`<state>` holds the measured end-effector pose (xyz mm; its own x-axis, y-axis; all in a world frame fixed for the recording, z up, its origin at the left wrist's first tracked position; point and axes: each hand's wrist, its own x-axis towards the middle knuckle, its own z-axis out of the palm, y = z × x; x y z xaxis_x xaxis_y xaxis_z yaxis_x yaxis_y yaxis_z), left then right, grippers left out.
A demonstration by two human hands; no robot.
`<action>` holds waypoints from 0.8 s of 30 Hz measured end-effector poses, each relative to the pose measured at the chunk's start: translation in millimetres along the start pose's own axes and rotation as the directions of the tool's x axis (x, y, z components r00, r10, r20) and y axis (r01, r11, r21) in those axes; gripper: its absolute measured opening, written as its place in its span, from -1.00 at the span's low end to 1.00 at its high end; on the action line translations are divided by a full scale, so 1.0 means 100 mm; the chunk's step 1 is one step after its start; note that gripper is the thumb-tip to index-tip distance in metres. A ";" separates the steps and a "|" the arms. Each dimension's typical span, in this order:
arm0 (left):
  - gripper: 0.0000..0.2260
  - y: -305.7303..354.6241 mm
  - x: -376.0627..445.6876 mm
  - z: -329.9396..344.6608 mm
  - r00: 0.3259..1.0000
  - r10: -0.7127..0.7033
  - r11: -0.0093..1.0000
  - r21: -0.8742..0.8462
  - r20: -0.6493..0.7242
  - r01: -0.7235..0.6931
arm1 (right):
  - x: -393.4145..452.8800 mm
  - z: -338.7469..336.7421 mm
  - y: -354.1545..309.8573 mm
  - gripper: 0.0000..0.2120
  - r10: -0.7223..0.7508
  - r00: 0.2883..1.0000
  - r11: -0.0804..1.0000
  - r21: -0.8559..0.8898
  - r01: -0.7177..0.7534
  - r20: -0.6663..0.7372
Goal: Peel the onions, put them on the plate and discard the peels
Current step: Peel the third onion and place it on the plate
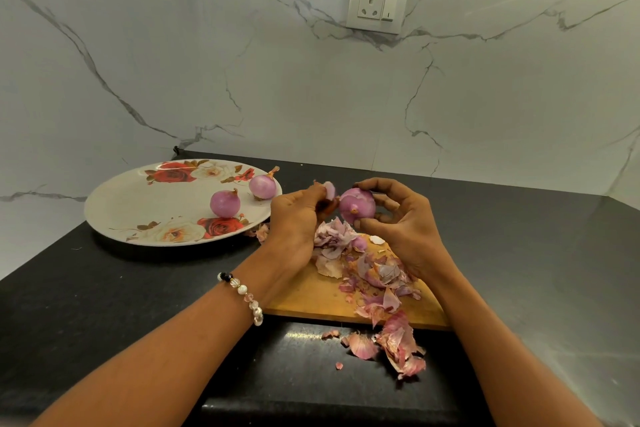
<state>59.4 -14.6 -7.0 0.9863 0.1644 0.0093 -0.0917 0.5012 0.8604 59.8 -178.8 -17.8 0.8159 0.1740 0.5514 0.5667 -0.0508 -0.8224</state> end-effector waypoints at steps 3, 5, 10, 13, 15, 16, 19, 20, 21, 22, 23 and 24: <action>-0.93 0.06 0.06 -0.02 0.995 -0.089 0.981 -0.175 -0.037 0.082 | 0.03 -0.04 -0.01 -0.54 0.009 0.998 0.996 0.088 -0.004 -0.059; -0.89 0.05 0.10 -0.05 0.998 -0.040 0.998 -0.043 -0.048 0.038 | 0.05 -0.08 -0.01 -0.55 0.033 0.996 0.985 0.170 -0.018 -0.088; -0.93 0.02 0.06 -0.02 0.952 0.301 0.828 0.480 0.056 -0.290 | 0.07 -0.08 0.00 -0.55 0.055 0.995 0.982 0.186 -0.039 -0.084; -0.87 0.07 0.05 -0.03 0.906 0.409 0.743 0.535 0.112 -0.402 | 0.07 -0.08 0.01 -0.54 0.065 0.997 0.985 0.165 -0.055 -0.052; -0.87 0.09 0.06 -0.06 0.893 0.384 0.726 0.520 0.236 -0.449 | 0.07 -0.08 0.01 -0.55 0.062 0.998 0.988 0.146 -0.058 -0.025; -0.80 0.09 0.06 -0.07 0.879 0.360 0.704 0.527 0.313 -0.476 | 0.07 -0.08 0.02 -0.54 0.062 0.998 0.989 0.135 -0.060 -0.011; -0.67 0.06 0.06 -0.07 0.841 0.303 0.640 0.558 0.449 -0.528 | 0.07 -0.09 0.04 -0.54 0.069 0.997 0.992 0.106 -0.072 0.026; -0.68 0.05 0.06 -0.07 0.830 0.295 0.631 0.556 0.473 -0.541 | 0.07 -0.10 0.05 -0.54 0.072 0.997 0.993 0.094 -0.075 0.035; -0.69 0.05 0.05 -0.07 0.821 0.293 0.623 0.554 0.490 -0.552 | 0.07 -0.10 0.05 -0.54 0.074 0.996 0.994 0.083 -0.077 0.040; -0.69 0.05 0.05 -0.08 0.814 0.292 0.617 0.551 0.502 -0.562 | 0.07 -0.11 0.05 -0.54 0.077 0.996 0.994 0.077 -0.080 0.041; -0.69 0.06 0.05 -0.09 0.809 0.292 0.615 0.548 0.510 -0.568 | 0.07 -0.11 0.05 -0.55 0.081 0.996 0.994 0.075 -0.084 0.039; -0.70 0.06 0.05 -0.10 0.805 0.295 0.614 0.543 0.515 -0.573 | 0.07 -0.12 0.05 -0.55 0.084 0.996 0.994 0.074 -0.086 0.038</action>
<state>62.8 -2.2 -6.6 0.8372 -0.1579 0.5236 -0.5469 -0.2478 0.7997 70.3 -189.8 -16.2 0.8555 0.2064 0.4749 0.4841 0.0069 -0.8750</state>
